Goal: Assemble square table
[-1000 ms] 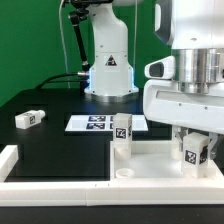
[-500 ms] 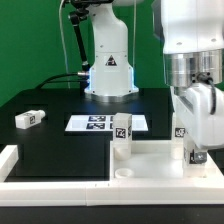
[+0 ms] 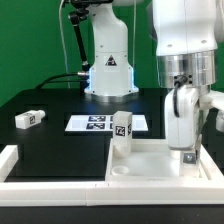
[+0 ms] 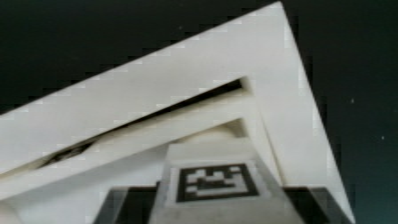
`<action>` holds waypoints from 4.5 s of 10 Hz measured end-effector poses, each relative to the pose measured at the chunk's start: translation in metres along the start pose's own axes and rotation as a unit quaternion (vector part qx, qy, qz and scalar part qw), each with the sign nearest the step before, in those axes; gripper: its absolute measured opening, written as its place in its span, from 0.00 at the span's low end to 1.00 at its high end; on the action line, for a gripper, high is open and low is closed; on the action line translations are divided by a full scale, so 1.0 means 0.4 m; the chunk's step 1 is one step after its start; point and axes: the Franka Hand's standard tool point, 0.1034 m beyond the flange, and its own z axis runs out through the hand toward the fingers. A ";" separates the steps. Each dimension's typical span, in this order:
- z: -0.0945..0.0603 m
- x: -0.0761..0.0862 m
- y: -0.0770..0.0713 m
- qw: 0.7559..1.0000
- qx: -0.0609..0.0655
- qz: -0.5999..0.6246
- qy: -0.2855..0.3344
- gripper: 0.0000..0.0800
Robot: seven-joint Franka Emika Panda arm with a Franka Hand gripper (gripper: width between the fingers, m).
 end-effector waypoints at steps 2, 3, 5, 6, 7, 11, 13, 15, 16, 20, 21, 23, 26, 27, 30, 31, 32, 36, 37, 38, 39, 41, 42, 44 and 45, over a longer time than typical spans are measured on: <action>0.000 0.006 -0.001 1.000 0.001 0.001 0.003 0.52; 0.001 0.005 0.000 1.000 0.001 0.001 0.003 0.52; -0.011 -0.008 0.015 1.000 0.001 -0.012 0.001 0.78; -0.041 -0.021 0.025 1.000 0.003 -0.019 -0.005 0.78; -0.093 -0.033 0.028 1.000 0.009 -0.023 -0.017 0.81; -0.136 -0.037 0.027 0.999 0.015 -0.023 -0.026 0.81; -0.134 -0.036 0.027 0.999 0.015 -0.024 -0.025 0.81; -0.132 -0.036 0.028 0.999 0.015 -0.025 -0.025 0.81; -0.132 -0.035 0.028 0.999 0.015 -0.027 -0.025 0.81; -0.171 0.124 0.091 0.989 0.039 -0.140 -0.015 0.81; -0.196 0.197 0.115 0.987 0.044 -0.153 -0.015 0.81; -0.225 0.290 0.121 0.973 0.044 -0.227 -0.007 0.81; -0.218 0.284 0.123 0.940 0.043 -0.339 -0.001 0.81; -0.218 0.284 0.123 0.929 0.043 -0.366 0.000 0.81; -0.185 0.406 0.168 0.858 0.050 -0.511 0.031 0.81; -0.181 0.482 0.201 0.812 0.044 -0.579 0.047 0.81; -0.184 0.578 0.233 0.775 0.034 -0.629 0.057 0.81; -0.212 0.660 0.236 0.716 0.031 -0.695 0.062 0.81; -0.212 0.664 0.235 0.717 0.031 -0.694 0.063 0.81; -0.211 0.664 0.236 0.717 0.030 -0.694 0.062 0.81; -0.206 0.671 0.243 0.720 0.024 -0.692 0.049 0.81; -0.197 0.776 0.294 0.741 -0.004 -0.671 -0.013 0.81; -0.184 0.841 0.328 0.743 -0.038 -0.666 -0.052 0.81; -0.217 0.952 0.357 0.736 -0.086 -0.662 -0.109 0.81; -0.206 1.015 0.367 0.741 -0.108 -0.650 -0.132 0.81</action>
Offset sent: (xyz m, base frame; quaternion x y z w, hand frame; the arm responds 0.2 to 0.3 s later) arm 0.0000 0.0000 0.0000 0.0000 0.0000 0.0000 1.0000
